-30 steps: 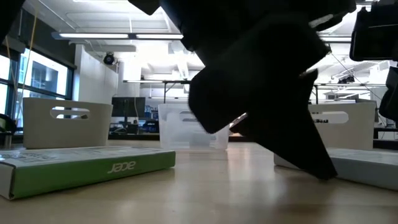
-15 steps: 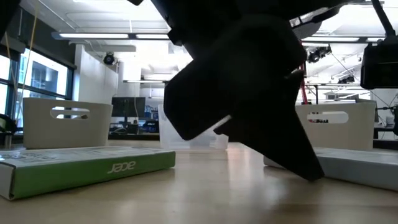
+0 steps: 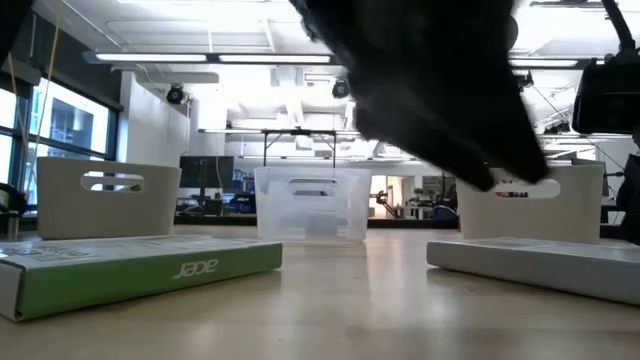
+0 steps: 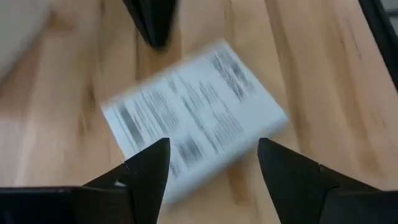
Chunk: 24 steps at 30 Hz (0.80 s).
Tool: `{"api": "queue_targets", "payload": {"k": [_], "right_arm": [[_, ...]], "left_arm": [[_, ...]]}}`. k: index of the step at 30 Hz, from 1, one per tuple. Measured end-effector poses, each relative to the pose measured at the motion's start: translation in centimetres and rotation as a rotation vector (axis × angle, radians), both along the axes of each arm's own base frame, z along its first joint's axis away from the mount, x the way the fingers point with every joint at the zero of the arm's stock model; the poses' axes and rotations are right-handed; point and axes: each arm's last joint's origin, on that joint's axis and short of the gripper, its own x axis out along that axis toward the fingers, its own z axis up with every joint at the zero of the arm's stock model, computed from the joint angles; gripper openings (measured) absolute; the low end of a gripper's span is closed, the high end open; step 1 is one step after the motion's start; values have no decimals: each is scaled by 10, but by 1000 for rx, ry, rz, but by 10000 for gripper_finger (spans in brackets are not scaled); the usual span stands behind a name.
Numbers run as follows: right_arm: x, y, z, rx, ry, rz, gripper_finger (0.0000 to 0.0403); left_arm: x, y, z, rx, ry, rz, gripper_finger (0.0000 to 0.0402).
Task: Pick and place items into bin
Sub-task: Put the right card reader box into the white bin
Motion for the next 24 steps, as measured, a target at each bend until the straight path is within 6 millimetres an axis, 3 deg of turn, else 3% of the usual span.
{"api": "queue_targets", "payload": {"k": [8,14,24], "right_arm": [[-1,-1,-1,-79,-2,63,12],[-1,-1,-2,-104,27,137,12],[-4,-1,-4,-108,81,200,12]], "left_arm": [[-21,1,2,-108,190,171,232],[-17,-5,-10,-212,188,258,232],[2,-10,-29,-314,66,262,232]]}}
